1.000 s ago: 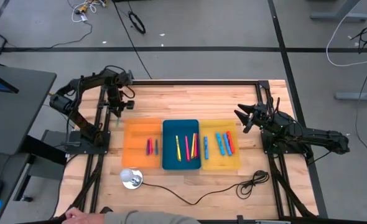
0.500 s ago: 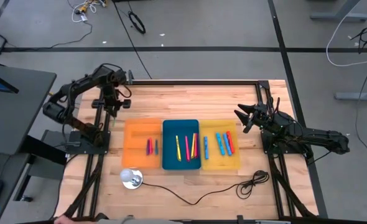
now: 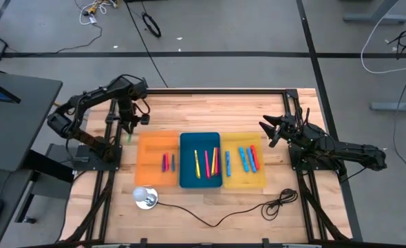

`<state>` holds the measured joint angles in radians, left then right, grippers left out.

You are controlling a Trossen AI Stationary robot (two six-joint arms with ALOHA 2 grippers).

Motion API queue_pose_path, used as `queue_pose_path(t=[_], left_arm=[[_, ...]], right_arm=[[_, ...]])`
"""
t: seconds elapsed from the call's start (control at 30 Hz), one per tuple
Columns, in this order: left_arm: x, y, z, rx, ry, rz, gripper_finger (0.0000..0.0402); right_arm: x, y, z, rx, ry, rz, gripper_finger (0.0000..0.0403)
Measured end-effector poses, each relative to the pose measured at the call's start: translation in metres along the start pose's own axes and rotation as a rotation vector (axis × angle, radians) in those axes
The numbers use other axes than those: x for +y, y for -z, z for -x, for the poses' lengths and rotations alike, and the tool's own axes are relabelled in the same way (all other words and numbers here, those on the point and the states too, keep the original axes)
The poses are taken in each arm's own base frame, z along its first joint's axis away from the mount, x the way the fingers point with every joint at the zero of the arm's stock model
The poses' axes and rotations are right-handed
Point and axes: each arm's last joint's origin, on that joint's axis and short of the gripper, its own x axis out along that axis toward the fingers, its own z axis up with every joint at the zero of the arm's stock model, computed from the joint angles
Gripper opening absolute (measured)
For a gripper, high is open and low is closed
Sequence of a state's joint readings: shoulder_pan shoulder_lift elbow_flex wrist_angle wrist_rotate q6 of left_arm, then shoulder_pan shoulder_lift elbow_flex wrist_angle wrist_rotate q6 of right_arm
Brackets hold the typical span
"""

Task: Pick & Place Markers
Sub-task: Put the small green pen into the orange bin

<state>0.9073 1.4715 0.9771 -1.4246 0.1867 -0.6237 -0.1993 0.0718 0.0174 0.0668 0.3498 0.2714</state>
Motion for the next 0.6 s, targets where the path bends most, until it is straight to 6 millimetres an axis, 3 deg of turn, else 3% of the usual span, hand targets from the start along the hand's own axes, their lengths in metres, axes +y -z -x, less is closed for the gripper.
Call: queue_pose_path(t=[0.6], left_arm=[[-0.048, 0.045, -0.016, -0.023, -0.072, -0.118, 0.0037]], right_arm=[[0.000, 0.000, 0.000, 0.000, 0.000, 0.000, 0.0215]])
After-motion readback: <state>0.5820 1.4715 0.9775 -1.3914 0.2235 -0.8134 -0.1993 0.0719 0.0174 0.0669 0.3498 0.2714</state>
